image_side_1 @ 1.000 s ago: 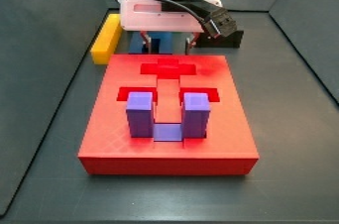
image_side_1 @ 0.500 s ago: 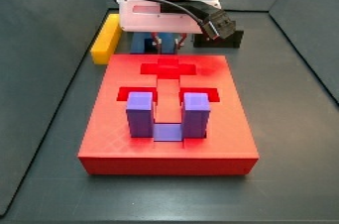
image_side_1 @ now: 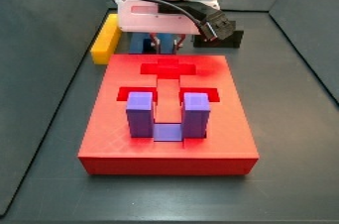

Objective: Pick up the blue object. Move up. Place the blue object on the fixture. Regrasp the blue object. Move to above the board. Insert the blue object.
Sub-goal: Pick up the blue object.

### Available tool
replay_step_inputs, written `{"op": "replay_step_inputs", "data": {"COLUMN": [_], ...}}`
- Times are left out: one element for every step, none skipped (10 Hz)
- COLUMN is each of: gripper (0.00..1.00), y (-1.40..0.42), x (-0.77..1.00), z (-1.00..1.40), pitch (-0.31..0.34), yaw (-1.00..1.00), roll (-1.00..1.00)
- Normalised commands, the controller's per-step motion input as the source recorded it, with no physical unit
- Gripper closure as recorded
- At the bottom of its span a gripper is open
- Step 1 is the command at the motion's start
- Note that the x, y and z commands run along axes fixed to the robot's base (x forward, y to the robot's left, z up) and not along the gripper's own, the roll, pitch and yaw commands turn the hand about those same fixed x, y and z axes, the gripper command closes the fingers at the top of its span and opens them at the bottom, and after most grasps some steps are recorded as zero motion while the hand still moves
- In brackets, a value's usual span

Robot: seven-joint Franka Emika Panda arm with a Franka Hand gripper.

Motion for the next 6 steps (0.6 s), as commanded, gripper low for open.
{"op": "replay_step_inputs", "data": {"gripper": [1.00,1.00,1.00,1.00,1.00,1.00], "y": [0.00,0.00,0.00,0.00,0.00,0.00], "x": [0.00,0.00,0.00,0.00,0.00,0.00], "z": [0.00,0.00,0.00,0.00,0.00,0.00], "pitch": [0.000,0.000,0.000,0.000,0.000,0.000], "yaw": [0.00,0.00,0.00,0.00,0.00,0.00], "roll": [0.00,0.00,0.00,0.00,0.00,0.00]}}
